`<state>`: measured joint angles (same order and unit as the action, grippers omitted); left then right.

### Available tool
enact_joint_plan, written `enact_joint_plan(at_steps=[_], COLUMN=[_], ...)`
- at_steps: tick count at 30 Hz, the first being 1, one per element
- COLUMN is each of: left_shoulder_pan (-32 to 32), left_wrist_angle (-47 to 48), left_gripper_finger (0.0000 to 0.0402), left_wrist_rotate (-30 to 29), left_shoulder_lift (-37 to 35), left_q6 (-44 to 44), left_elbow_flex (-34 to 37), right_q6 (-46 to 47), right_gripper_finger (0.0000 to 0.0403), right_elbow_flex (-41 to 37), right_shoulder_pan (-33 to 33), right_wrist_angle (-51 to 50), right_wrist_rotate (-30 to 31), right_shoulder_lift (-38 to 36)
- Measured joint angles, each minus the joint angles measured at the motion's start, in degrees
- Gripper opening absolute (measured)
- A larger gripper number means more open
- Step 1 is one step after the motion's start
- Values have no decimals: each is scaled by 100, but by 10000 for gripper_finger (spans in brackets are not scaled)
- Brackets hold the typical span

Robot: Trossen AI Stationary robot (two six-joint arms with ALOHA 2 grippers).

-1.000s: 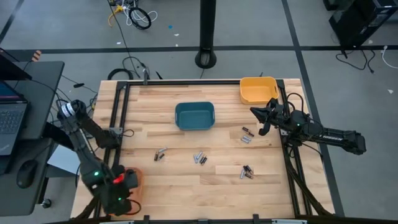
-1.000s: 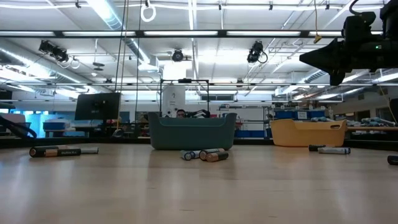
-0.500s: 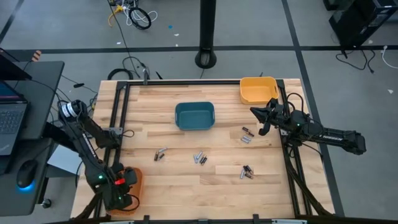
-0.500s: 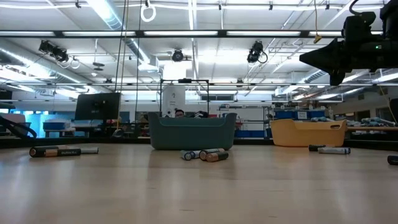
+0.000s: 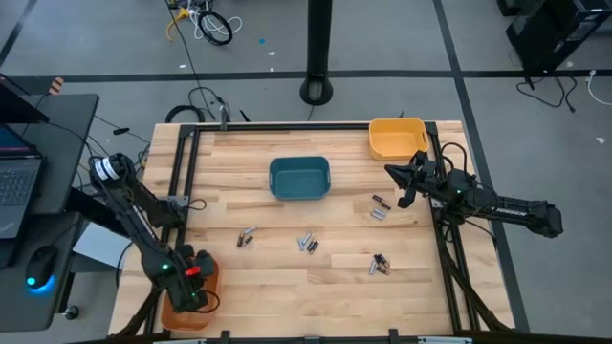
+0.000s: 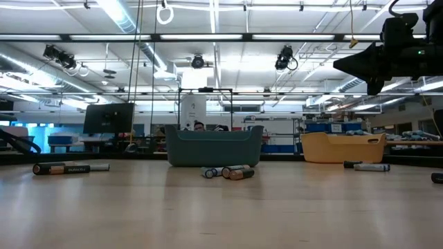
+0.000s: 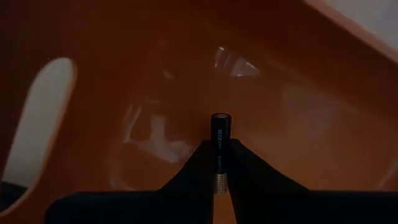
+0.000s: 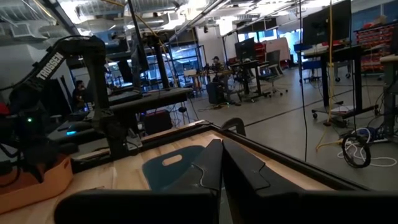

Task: Sort batteries
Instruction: Put the small black battery into the orange bin

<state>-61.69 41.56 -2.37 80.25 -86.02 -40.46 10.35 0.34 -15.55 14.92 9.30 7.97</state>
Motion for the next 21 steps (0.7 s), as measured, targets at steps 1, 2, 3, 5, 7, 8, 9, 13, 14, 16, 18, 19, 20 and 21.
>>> enact_joint_plan(at_steps=[1, 2, 3, 5, 7, 8, 9, 13, 14, 16, 18, 19, 20, 21], left_shoulder_pan=[18, 31, 45, 64, 70, 70, 70, 74, 88, 115, 149, 169, 187, 209], left_wrist_angle=[-4, 5, 4, -2, -7, -8, -9, -60, -113, -208, -285, -280, -267, -246], left_gripper_finger=[31, 31, 31, 33, 38, 41, 45, 58, 60, 65, 68, 70, 72, 74], left_wrist_rotate=[2, 7, 9, 32, 58, 79, 115, 316, 376, 437, 433, 415, 401, 393], left_shoulder_lift=[0, 0, 0, 0, 0, 0, 0, 0, 0, -3, -2, 2, 4, 4], left_q6=[9, 9, 9, 9, 9, 9, 9, 9, 11, 9, 9, 23, 55, 117], left_elbow_flex=[22, 37, 48, 58, 58, 58, 58, 58, 58, 50, 46, 19, -11, -50], right_q6=[2, 2, 2, 2, 2, 2, 2, 2, 2, 2, 2, 2, 2, 2], right_gripper_finger=[23, 23, 23, 23, 23, 23, 23, 23, 23, 23, 23, 23, 23, 23], right_elbow_flex=[0, 0, 0, 0, 0, 0, 0, 0, 0, 0, 0, 0, 0, 0], right_shoulder_pan=[0, 0, 0, 0, 0, 0, 0, 0, 0, 0, 0, 0, 0, 0], right_wrist_angle=[-2, -2, 0, -2, -1, -2, 0, -2, 0, 0, -2, 0, -1, 0], right_wrist_rotate=[1, 0, 0, 0, 0, 0, 0, 0, 2, 0, 2, 0, 0, 0], right_shoulder_lift=[0, 0, 0, 0, 0, 0, 0, 0, 0, 0, 0, 0, 0, 0])
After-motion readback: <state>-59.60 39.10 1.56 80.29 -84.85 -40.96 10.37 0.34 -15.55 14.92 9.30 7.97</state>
